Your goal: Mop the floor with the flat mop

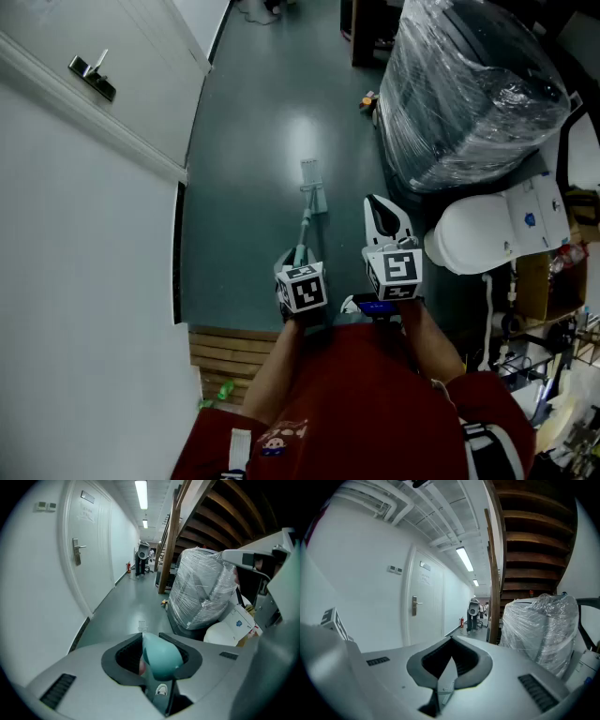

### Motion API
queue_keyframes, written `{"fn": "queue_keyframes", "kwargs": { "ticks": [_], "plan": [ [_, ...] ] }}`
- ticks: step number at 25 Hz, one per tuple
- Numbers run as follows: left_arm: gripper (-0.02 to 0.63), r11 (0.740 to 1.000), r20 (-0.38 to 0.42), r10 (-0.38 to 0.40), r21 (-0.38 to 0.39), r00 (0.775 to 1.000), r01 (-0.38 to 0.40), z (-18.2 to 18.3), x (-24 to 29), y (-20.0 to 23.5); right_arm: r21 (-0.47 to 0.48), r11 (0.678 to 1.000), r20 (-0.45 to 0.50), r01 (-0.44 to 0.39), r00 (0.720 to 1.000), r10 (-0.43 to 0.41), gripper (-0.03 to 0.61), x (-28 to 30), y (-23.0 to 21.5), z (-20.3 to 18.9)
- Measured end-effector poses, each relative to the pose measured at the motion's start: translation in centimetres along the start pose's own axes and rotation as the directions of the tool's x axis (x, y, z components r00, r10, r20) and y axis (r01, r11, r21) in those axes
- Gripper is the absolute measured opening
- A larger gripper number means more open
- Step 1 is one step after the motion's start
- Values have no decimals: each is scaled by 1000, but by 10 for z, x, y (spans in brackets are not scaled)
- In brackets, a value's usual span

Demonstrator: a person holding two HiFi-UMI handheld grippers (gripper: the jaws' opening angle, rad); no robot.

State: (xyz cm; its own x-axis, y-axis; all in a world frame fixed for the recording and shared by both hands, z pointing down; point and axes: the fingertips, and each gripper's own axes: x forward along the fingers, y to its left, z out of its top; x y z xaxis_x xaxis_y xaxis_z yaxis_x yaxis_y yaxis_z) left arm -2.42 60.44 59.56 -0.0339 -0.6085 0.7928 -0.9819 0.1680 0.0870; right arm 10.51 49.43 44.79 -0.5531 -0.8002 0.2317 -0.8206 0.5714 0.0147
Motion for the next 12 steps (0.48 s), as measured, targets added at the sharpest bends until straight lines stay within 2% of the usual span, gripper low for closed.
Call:
{"fn": "queue_keyframes", "kwargs": {
  "ticks": [12],
  "plan": [
    [123, 1000, -10, -6, 1, 1000, 6, -4, 1, -3, 48, 999, -1, 21, 1000, -21, 17, 2, -6, -7]
  ]
}}
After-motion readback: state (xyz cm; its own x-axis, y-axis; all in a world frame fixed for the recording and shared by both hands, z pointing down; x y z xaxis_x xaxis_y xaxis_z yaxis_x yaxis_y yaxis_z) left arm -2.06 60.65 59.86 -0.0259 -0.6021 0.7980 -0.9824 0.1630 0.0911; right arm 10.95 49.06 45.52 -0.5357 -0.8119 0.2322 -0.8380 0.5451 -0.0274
